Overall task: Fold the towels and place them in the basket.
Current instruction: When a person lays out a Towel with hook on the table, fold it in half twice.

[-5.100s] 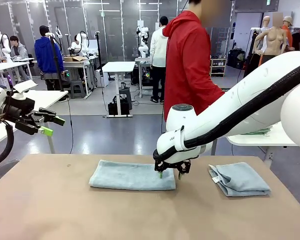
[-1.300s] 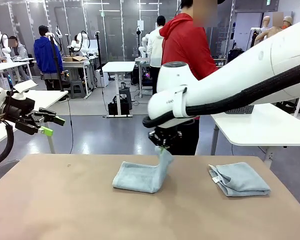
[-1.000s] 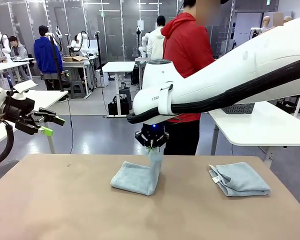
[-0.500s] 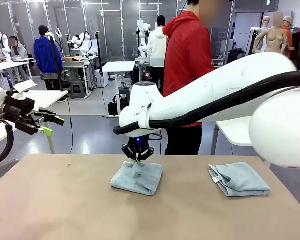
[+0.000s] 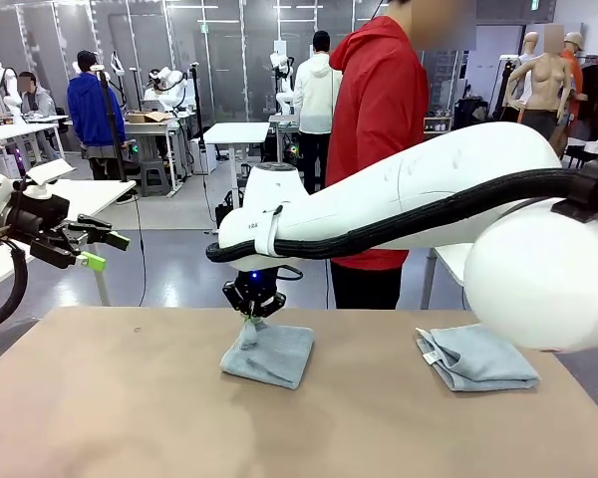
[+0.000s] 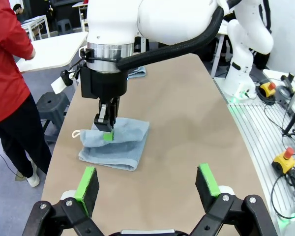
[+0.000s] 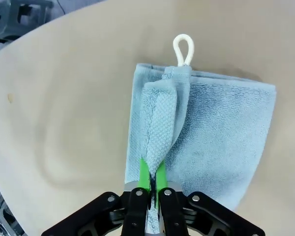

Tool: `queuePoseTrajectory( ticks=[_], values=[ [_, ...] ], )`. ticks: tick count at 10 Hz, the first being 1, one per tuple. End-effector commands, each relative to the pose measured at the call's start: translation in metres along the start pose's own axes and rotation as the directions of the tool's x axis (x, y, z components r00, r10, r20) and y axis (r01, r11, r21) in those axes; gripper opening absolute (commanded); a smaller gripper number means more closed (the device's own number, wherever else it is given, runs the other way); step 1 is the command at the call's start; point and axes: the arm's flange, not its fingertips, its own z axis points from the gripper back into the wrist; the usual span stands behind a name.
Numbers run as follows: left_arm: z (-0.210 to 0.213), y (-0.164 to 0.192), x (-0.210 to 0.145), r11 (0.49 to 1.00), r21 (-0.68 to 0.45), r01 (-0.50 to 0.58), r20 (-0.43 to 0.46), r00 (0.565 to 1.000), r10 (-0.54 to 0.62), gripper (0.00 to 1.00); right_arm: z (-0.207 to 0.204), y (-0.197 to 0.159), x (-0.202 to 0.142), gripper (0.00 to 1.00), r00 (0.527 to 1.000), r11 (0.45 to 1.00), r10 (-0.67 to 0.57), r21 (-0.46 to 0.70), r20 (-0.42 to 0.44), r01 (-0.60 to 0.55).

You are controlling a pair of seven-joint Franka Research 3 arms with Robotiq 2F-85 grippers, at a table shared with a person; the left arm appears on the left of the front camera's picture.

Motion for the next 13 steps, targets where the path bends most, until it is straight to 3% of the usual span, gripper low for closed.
queuePoseTrajectory(
  ticks=[1, 3, 4, 5, 6, 7, 8, 9, 10, 11, 12, 13],
  values=[
    [0.001, -0.002, 0.001, 1.0, 0.003, 0.0, 0.004, 1.0, 0.0, 1.0, -0.014, 0.007, 0.006, 0.0, 0.99, 0.993, -0.119, 0.025, 0.072, 0.117],
    [0.001, -0.002, 0.001, 1.0, 0.003, 0.0, 0.004, 1.0, 0.0, 1.0, -0.021, 0.009, 0.005, 0.0, 0.989, 0.992, -0.126, 0.028, 0.072, 0.124],
    [0.001, -0.002, 0.001, 1.0, 0.003, 0.0, 0.004, 1.0, 0.0, 1.0, -0.023, 0.011, 0.004, 0.25, 0.99, 0.992, -0.121, 0.025, 0.077, 0.12],
    [0.001, -0.002, 0.001, 1.0, 0.003, 0.0, 0.004, 1.0, 0.0, 1.0, -0.024, 0.012, 0.003, 0.25, 0.991, 0.993, -0.115, 0.019, 0.072, 0.113],
    [0.001, -0.002, 0.001, 1.0, 0.003, 0.0, 0.004, 1.0, 0.0, 1.0, -0.025, 0.012, 0.001, 0.45, 0.991, 0.993, -0.115, 0.016, 0.062, 0.114],
    [0.001, -0.002, 0.001, 1.0, 0.003, 0.0, 0.004, 1.0, 0.0, 1.0, -0.024, 0.012, -0.002, 0.28, 0.991, 0.993, -0.118, 0.015, 0.059, 0.117],
    [0.001, -0.002, 0.001, 1.0, 0.003, 0.0, 0.004, 1.0, 0.0, 1.0, -0.02, 0.009, -0.005, 0.65, 0.989, 0.991, -0.131, 0.013, 0.063, 0.131],
    [0.001, -0.002, 0.001, 1.0, 0.003, 0.0, 0.004, 1.0, 0.0, 1.0, -0.015, 0.006, -0.009, 0.48, 0.988, 0.99, -0.139, 0.014, 0.068, 0.139],
    [0.001, -0.002, 0.001, 1.0, 0.003, 0.0, 0.004, 1.0, 0.0, 1.0, -0.006, 0.0, -0.015, 0.85, 0.989, 0.991, -0.136, 0.021, 0.062, 0.135],
    [0.001, -0.002, 0.001, 1.0, 0.003, 0.0, 0.004, 1.0, 0.0, 1.0, 0.005, -0.013, -0.023, 0.68, 0.987, 0.989, -0.147, 0.038, 0.062, 0.145],
    [0.001, -0.002, 0.001, 1.0, 0.003, 0.0, 0.004, 1.0, 0.0, 1.0, 0.016, -0.028, -0.03, 1.0, 0.987, 0.989, -0.146, 0.048, 0.062, 0.143],
    [0.001, -0.002, 0.001, 1.0, 0.003, 0.0, 0.004, 1.0, 0.0, 1.0, 0.025, -0.047, -0.039, 0.88, 0.992, 0.992, -0.117, 0.048, 0.054, 0.114]
  ],
)
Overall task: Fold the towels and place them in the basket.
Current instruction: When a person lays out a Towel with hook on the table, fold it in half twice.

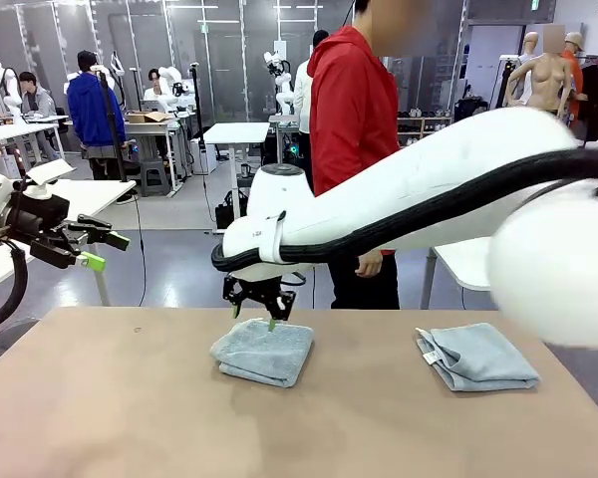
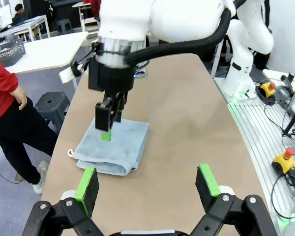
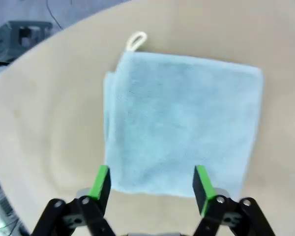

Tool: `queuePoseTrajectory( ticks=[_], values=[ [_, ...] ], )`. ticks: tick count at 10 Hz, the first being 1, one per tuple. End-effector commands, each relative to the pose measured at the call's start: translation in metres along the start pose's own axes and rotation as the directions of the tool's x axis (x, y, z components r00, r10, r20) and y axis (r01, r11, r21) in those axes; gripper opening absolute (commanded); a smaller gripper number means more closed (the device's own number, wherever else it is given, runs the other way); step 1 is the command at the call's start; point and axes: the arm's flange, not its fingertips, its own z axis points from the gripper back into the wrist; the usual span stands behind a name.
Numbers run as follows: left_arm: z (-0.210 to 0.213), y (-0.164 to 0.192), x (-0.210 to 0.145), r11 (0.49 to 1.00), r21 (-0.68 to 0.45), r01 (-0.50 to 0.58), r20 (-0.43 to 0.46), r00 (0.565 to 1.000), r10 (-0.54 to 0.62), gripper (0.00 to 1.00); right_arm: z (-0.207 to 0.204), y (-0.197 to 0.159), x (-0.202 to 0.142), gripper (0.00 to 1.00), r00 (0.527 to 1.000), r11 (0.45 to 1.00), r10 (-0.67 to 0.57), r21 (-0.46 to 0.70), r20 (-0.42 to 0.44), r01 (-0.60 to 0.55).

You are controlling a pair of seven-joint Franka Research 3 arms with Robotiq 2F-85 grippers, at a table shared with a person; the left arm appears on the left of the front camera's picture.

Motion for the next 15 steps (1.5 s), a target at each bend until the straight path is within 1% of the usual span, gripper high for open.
queuePoseTrajectory(
  ticks=[1, 3, 4, 6, 9, 15],
  values=[
    [0.001, -0.002, 0.002, 1.0, 0.003, 0.001, 0.004, 1.0, -0.001, 1.0, 0.021, -0.053, -0.024, 0.88, 1.0, 1.0, 0.011, 0.025, -0.023, -0.011],
    [0.001, -0.002, 0.002, 1.0, 0.003, 0.001, 0.004, 1.0, -0.001, 1.0, 0.029, -0.098, -0.028, 0.88, 0.999, 0.997, 0.042, 0.061, 0.009, -0.042],
    [0.001, -0.002, 0.002, 1.0, 0.003, 0.001, 0.004, 1.0, -0.001, 1.0, 0.031, -0.112, -0.031, 0.88, 1.0, 0.997, 0.023, 0.07, 0.012, -0.024],
    [0.001, -0.002, 0.002, 1.0, 0.003, 0.001, 0.004, 1.0, -0.001, 1.0, 0.036, -0.125, -0.038, 0.88, 0.998, 0.997, 0.051, 0.047, 0.04, -0.053],
    [0.001, -0.002, 0.002, 1.0, 0.003, 0.001, 0.004, 1.0, -0.001, 1.0, 0.033, -0.125, -0.033, 0.88, 0.999, 0.999, 0.037, 0.022, 0.038, -0.038],
    [0.001, -0.002, 0.002, 1.0, 0.003, 0.001, 0.004, 1.0, -0.001, 1.0, 0.033, -0.125, -0.033, 0.88, 0.999, 0.999, 0.037, 0.022, 0.038, -0.038]
  ],
)
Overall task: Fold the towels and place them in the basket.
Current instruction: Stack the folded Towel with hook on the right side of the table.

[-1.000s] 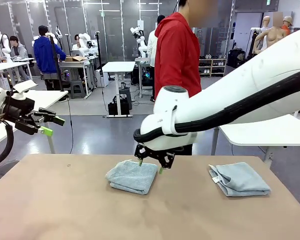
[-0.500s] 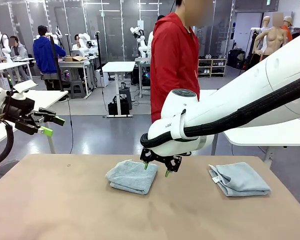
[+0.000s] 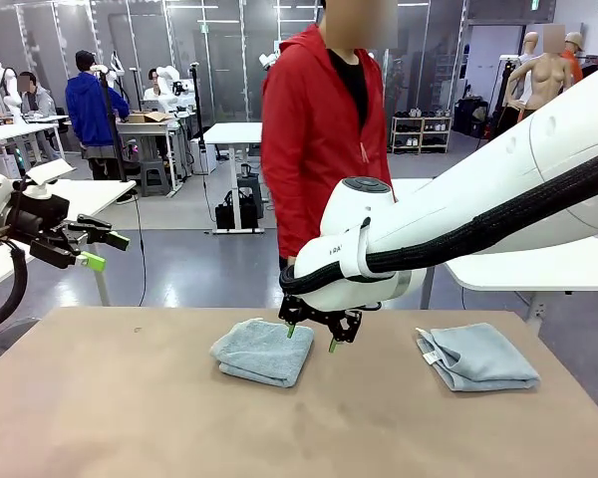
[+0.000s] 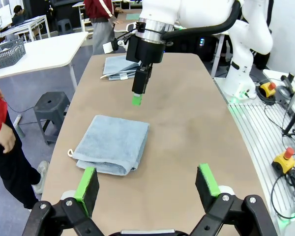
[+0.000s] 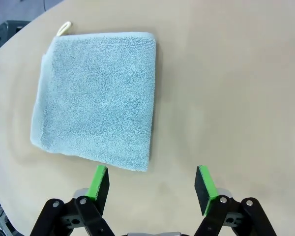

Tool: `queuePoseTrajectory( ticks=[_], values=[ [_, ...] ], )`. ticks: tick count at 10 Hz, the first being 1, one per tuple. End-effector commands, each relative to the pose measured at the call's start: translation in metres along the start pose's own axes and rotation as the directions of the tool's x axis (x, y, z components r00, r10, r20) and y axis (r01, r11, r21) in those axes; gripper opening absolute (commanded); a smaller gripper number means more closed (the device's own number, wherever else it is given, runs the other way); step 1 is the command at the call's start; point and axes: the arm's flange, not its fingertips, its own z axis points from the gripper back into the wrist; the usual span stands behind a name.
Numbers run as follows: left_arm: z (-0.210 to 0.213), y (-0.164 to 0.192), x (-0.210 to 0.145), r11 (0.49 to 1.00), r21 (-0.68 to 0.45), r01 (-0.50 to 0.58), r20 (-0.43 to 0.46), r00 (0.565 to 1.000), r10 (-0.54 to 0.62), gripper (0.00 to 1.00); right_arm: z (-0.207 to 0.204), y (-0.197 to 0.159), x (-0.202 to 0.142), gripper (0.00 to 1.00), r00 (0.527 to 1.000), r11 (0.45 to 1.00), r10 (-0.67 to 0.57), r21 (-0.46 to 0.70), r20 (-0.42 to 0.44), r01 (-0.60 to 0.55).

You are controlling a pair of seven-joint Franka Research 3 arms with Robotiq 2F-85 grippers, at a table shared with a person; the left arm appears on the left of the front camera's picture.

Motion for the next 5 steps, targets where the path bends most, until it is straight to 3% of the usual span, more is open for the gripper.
queuePoseTrajectory(
  ticks=[1, 5],
  values=[
    [0.0004, -0.0023, 0.0016, 1.0, 0.003, 0.001, 0.004, 1.0, -0.001, 1.0, -0.0001, 0.0019, 0.0011, 0.88, 1.0, 1.0, 0.0, 0.001, 0.002, 0.0],
    [0.0004, -0.0023, 0.0016, 1.0, 0.003, 0.001, 0.004, 1.0, -0.001, 1.0, -0.0001, 0.0019, 0.0011, 0.88, 1.0, 1.0, 0.0, 0.001, 0.002, 0.0]
  ],
)
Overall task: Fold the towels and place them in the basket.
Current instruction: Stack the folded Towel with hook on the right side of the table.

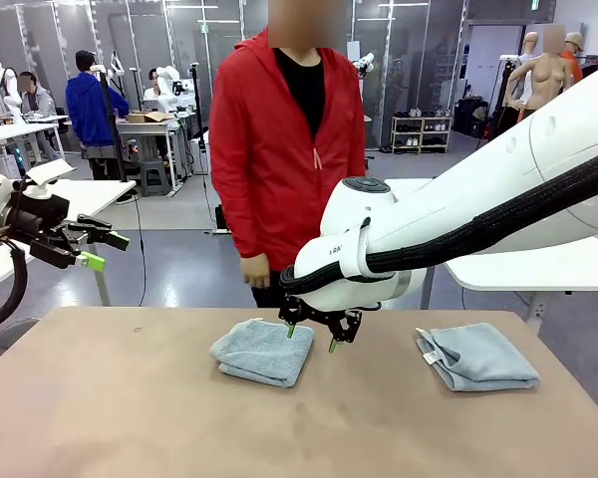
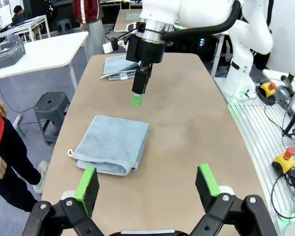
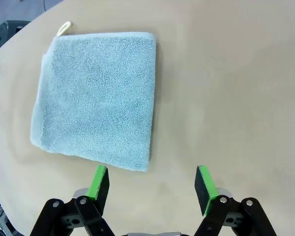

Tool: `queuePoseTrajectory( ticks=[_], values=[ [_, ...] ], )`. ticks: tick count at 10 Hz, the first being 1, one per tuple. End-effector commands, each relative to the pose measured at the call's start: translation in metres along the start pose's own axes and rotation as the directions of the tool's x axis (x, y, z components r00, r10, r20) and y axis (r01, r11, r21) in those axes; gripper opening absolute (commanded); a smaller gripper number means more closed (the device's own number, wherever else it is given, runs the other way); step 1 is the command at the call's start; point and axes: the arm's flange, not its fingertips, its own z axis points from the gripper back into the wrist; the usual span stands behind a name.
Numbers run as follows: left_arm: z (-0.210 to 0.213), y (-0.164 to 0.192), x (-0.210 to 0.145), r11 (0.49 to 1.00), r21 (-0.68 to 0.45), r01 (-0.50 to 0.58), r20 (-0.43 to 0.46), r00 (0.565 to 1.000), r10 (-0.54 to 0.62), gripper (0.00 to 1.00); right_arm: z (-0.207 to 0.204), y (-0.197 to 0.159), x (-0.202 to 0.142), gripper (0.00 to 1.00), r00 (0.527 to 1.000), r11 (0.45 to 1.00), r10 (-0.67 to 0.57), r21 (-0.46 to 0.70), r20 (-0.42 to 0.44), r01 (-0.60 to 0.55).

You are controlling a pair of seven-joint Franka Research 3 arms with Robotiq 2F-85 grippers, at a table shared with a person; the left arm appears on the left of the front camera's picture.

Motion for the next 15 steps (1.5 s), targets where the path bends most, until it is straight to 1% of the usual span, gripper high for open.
queuePoseTrajectory(
  ticks=[1, 3, 5, 7, 11, 15],
  values=[
    [0.0, -0.002, 0.002, 1.0, 0.003, 0.001, 0.004, 1.0, -0.001, 1.0, 0.0, 0.002, 0.001, 0.88, 1.0, 1.0, 0.0, 0.001, 0.002, 0.0],
    [0.0, -0.002, 0.002, 1.0, 0.003, 0.001, 0.004, 1.0, -0.001, 1.0, 0.0, 0.0, 0.0, 0.88, 1.0, 1.0, 0.0, 0.0, 0.0, 0.0],
    [0.0, -0.002, 0.002, 1.0, 0.003, 0.001, 0.004, 1.0, -0.001, 1.0, -0.018, 0.005, -0.002, 0.88, 0.999, 0.999, -0.032, 0.029, 0.034, 0.031],
    [0.0, -0.002, 0.002, 1.0, 0.003, 0.001, 0.004, 1.0, -0.001, 1.0, -0.03, 0.006, 0.002, 0.88, 0.998, 0.998, -0.056, 0.036, 0.032, 0.055],
    [0.0, -0.002, 0.002, 1.0, 0.003, 0.001, 0.004, 1.0, -0.001, 1.0, -0.049, 0.009, 0.012, 0.88, 0.994, 0.996, -0.091, 0.026, 0.067, 0.089],
    [0.0, -0.002, 0.002, 1.0, 0.003, 0.001, 0.004, 1.0, -0.001, 1.0, -0.062, 0.016, 0.018, 0.88, 0.993, 0.997, -0.075, 0.025, 0.091, 0.073]
  ],
)
